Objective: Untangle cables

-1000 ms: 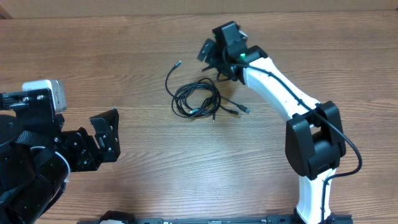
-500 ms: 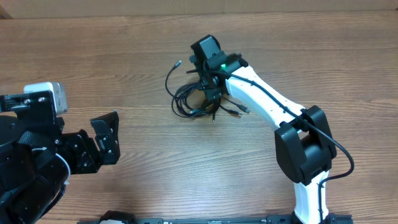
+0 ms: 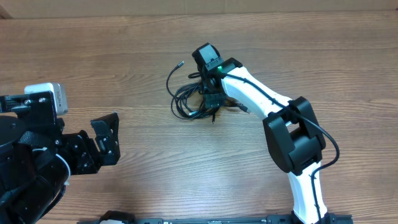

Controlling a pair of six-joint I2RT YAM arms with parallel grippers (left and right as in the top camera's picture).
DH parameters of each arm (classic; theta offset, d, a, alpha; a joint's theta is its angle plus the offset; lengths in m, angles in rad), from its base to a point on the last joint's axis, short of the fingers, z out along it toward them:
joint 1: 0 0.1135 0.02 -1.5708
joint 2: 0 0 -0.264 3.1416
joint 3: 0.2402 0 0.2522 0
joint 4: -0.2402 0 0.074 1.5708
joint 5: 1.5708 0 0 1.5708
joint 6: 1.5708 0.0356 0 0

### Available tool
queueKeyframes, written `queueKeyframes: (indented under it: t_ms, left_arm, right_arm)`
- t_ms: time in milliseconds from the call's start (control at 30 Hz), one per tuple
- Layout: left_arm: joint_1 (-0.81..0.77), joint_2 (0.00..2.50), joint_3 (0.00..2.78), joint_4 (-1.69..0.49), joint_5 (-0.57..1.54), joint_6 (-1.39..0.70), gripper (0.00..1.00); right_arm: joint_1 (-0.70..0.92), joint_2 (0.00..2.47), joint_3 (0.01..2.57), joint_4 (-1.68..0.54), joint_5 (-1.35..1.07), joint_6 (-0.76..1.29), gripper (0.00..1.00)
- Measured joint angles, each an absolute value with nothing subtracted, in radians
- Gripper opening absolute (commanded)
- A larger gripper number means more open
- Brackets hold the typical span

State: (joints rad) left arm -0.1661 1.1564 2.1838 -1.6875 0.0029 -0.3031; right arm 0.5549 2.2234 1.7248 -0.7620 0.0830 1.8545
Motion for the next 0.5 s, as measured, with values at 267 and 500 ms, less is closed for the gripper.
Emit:
queueKeyframes:
  t_ms: [267,500]
  left_arm:
    - [-0.166,1.156,2.184,-1.688,0.003,-0.303,1.0]
    - [-0.166,1.156,2.184,-1.688,0.003,-0.303,1.0]
  right_arm:
    - [0.548,2.28,1.726,-0.707,0.162,1.661,0.04]
    - [0.545,2.286,1.727,-0.715,0.194,1.458,0.04]
